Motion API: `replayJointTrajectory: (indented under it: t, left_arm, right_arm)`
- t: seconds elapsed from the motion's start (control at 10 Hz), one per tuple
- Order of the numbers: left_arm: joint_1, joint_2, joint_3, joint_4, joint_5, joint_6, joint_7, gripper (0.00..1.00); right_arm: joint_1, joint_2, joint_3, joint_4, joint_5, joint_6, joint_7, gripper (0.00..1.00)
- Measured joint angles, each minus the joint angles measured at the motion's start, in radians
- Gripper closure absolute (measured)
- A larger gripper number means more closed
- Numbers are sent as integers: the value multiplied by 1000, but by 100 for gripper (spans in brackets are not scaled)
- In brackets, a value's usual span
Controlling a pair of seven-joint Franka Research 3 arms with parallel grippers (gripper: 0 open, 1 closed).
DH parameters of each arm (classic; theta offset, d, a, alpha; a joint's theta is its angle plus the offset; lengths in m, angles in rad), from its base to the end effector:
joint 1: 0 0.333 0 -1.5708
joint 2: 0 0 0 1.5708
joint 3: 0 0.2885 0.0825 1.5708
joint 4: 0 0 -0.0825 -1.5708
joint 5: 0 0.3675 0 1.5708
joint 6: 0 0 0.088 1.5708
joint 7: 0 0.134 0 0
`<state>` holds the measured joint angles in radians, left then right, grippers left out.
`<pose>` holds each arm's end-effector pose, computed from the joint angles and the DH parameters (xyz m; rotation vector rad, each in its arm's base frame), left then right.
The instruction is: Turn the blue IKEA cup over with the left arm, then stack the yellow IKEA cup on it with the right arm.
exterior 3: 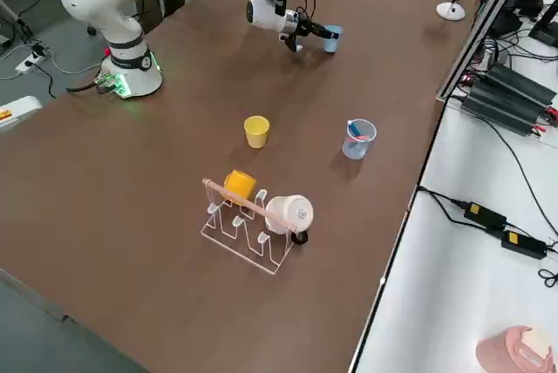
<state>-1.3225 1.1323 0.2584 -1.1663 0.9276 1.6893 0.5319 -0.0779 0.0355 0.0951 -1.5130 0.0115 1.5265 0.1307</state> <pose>0.3750 -0.5608 0.1124 -0.9428 1.6643 0.2286 0.5432 0.0101 0.5733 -3.1232 0.1769 0.0358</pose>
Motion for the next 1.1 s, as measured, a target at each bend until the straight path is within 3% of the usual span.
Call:
replayJointTrajectory:
  t: [0.3,0.6,0.9,1.1]
  left_arm:
    - [0,-1,4,11,0,0,-1,3]
    - [0,-42,11,32,-5,-3,-1,1]
    - [6,-209,16,33,-57,-62,2,1]
    - [35,-371,21,-35,-77,-84,-9,1]
  right_arm:
    - [0,0,0,0,0,-1,0,0]
    - [0,0,0,0,0,-1,0,0]
    - [0,0,0,-1,0,-1,0,0]
    - [-15,0,8,-1,0,-1,-1,0]
